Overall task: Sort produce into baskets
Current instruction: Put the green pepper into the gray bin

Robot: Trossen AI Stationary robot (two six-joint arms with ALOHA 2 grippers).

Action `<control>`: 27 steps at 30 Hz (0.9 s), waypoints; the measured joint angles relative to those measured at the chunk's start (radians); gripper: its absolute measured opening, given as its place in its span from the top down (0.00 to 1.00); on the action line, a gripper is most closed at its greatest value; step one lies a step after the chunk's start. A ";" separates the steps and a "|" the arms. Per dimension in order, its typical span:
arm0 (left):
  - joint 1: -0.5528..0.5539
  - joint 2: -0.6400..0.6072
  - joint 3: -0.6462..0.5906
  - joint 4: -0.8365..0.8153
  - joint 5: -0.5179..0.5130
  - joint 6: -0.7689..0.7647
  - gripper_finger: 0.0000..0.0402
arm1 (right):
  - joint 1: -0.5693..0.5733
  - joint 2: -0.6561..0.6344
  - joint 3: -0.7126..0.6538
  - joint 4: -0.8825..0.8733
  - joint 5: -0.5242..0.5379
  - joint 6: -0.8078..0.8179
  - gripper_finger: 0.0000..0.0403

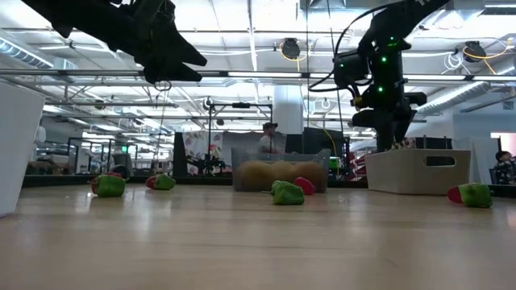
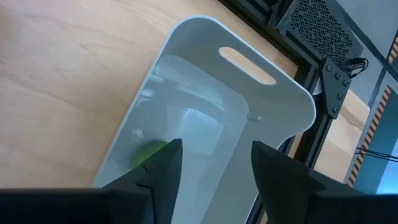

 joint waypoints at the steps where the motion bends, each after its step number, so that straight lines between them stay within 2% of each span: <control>1: 0.000 0.000 0.000 0.000 0.000 0.000 0.28 | 0.000 0.000 0.000 0.000 -0.002 -0.006 0.53; 5: 0.000 0.000 0.000 -0.004 0.000 0.006 0.28 | 0.001 0.000 0.018 -0.018 -0.011 -0.012 0.50; 10: 0.000 -0.021 0.000 -0.087 -0.002 0.028 0.28 | 0.011 0.000 0.079 -0.036 -0.121 -0.015 0.48; 14: 0.000 -0.060 0.000 -0.153 -0.028 0.028 0.28 | 0.067 0.000 0.131 -0.035 -0.184 -0.015 0.47; 18: 0.000 -0.098 0.000 -0.224 -0.101 0.023 0.28 | 0.160 0.000 0.176 -0.013 -0.189 -0.005 0.47; 24: 0.000 -0.106 0.000 -0.321 -0.258 -0.023 0.28 | 0.316 0.000 0.197 0.177 -0.189 -0.011 0.47; 27: 0.000 -0.107 0.000 -0.353 -0.319 -0.028 0.28 | 0.395 0.001 0.197 0.325 -0.189 -0.089 0.47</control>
